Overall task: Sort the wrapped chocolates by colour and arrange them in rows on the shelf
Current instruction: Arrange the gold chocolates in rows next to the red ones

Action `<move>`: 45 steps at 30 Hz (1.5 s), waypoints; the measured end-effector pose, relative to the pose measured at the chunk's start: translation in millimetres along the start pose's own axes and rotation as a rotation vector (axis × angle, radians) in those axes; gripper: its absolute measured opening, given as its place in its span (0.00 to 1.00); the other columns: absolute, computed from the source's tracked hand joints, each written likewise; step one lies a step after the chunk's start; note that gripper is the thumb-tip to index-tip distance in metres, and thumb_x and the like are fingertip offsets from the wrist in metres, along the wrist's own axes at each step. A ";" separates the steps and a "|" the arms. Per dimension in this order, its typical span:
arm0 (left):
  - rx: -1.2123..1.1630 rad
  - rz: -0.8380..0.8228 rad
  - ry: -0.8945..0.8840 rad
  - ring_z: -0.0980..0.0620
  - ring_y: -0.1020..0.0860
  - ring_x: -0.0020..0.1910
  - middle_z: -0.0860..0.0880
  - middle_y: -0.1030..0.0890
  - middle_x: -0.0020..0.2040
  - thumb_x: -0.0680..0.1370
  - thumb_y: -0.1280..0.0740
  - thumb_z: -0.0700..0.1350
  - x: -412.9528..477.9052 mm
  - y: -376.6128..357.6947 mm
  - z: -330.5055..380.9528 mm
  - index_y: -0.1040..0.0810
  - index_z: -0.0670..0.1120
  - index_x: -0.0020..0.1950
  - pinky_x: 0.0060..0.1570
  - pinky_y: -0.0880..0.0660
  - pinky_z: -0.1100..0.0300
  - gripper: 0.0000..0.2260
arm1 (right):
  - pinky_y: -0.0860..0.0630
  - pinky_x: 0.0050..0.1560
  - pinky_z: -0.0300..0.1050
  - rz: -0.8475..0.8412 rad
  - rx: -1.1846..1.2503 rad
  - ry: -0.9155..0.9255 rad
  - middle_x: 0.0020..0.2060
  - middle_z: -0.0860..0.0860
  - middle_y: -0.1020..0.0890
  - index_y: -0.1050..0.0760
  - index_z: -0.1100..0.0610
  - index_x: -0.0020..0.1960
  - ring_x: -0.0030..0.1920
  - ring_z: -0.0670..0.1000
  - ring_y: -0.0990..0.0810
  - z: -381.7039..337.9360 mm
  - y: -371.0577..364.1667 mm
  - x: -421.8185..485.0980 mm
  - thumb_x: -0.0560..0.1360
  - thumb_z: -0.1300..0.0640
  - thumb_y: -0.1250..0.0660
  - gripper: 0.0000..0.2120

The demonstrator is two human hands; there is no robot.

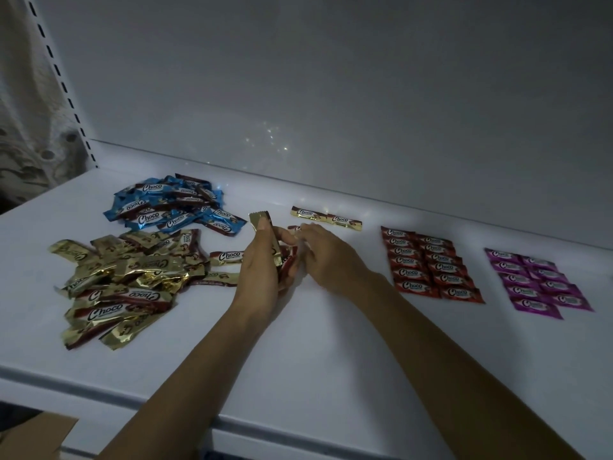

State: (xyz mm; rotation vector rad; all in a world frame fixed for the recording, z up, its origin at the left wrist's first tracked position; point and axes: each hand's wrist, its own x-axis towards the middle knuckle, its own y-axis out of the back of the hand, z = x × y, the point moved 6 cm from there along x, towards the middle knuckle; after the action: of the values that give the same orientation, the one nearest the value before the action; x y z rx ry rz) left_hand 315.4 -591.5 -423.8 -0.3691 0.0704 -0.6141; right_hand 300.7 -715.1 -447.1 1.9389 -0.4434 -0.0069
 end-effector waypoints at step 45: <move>0.112 -0.217 0.040 0.55 0.41 0.24 0.48 0.37 0.28 0.76 0.33 0.41 6.2 1.5 -15.4 0.24 0.43 0.41 0.22 0.44 0.66 0.04 | 0.28 0.31 0.41 0.186 1.475 -0.195 0.32 0.55 0.23 0.21 0.58 0.39 0.27 0.52 0.25 -7.3 31.7 -52.0 0.70 0.55 0.39 0.10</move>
State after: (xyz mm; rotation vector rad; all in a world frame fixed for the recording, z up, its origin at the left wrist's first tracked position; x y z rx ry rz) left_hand 318.6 -598.8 -438.5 -0.2572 0.0337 -0.8359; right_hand 244.3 -703.1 -426.2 3.3375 -0.9027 0.3412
